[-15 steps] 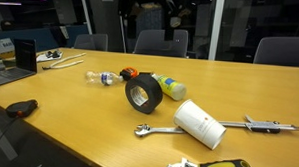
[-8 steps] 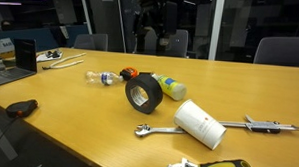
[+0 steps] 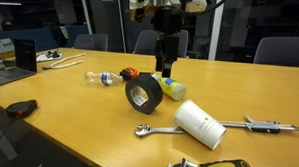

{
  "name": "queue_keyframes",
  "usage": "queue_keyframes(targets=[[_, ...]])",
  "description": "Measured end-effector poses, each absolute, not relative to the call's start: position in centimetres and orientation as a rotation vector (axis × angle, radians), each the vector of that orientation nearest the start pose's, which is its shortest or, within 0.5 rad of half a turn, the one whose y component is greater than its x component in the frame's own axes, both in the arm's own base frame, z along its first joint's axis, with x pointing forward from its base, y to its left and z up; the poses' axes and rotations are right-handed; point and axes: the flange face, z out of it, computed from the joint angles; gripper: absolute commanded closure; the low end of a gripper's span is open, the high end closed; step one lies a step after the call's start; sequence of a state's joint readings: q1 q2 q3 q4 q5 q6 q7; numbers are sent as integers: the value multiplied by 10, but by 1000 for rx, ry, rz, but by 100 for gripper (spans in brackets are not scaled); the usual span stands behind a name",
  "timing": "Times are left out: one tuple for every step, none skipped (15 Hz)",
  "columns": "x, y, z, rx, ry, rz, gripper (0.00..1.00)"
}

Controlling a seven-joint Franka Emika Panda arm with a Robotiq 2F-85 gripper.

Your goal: Pick the masking tape and move it to the left on the table

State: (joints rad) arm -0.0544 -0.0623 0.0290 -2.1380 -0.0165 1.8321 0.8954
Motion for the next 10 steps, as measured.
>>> queue_keyframes(targets=[[500, -18, 407, -2879, 1507, 374, 0], [502, -21, 398, -2850, 1580, 405, 0], [504, -24, 391, -2822, 1652, 444, 0], [506, -26, 385, -2793, 1718, 484, 0], [508, -27, 380, -2761, 1784, 531, 0], [510, -27, 376, -2725, 1845, 582, 0], [513, -25, 375, -2689, 1899, 631, 0], [516, -22, 374, -2653, 1943, 676, 0], [520, -19, 374, -2619, 1979, 717, 0], [523, -15, 374, -2589, 2008, 749, 0]])
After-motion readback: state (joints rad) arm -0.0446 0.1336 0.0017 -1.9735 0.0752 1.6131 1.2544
